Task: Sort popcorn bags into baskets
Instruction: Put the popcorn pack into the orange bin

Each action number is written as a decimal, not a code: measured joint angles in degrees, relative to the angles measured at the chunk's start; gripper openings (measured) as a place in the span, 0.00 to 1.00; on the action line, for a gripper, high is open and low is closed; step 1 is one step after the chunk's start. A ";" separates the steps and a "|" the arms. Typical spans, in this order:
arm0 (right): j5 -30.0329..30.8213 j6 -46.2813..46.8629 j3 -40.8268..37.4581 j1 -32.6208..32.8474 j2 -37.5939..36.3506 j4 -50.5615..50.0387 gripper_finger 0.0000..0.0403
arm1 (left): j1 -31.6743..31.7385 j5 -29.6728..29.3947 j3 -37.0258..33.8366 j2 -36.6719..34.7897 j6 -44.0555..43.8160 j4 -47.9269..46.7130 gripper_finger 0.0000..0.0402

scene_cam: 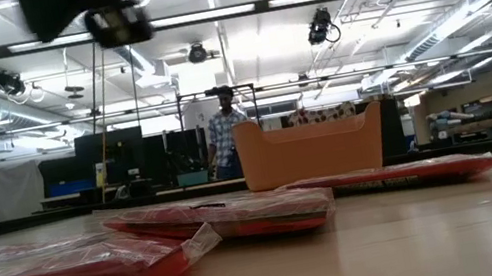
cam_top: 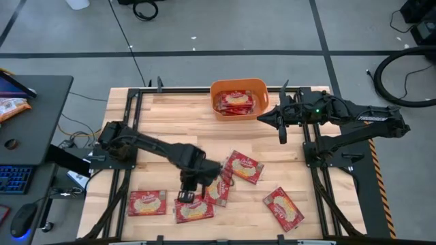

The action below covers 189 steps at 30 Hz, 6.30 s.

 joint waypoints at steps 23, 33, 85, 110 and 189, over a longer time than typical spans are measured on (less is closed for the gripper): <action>0.70 -2.32 0.02 -0.44 -0.16 -0.48 0.03 | -16.15 -0.76 -38.41 -19.40 -37.57 10.62 0.20; 0.70 0.15 0.02 -0.44 -0.14 -0.35 0.03 | -17.74 -0.90 -46.84 -22.20 -33.87 17.21 0.41; 3.87 1.75 0.02 -0.61 -0.12 0.55 0.03 | -30.72 -15.91 -57.05 -26.74 -39.71 32.47 0.37; 3.87 0.61 0.02 -0.61 -0.13 0.59 0.03 | -30.68 -14.85 -55.80 -23.43 -49.50 32.84 0.04; 8.30 0.60 0.00 -2.91 5.46 10.03 0.03 | 38.48 -34.34 -34.00 -19.90 25.89 85.69 0.04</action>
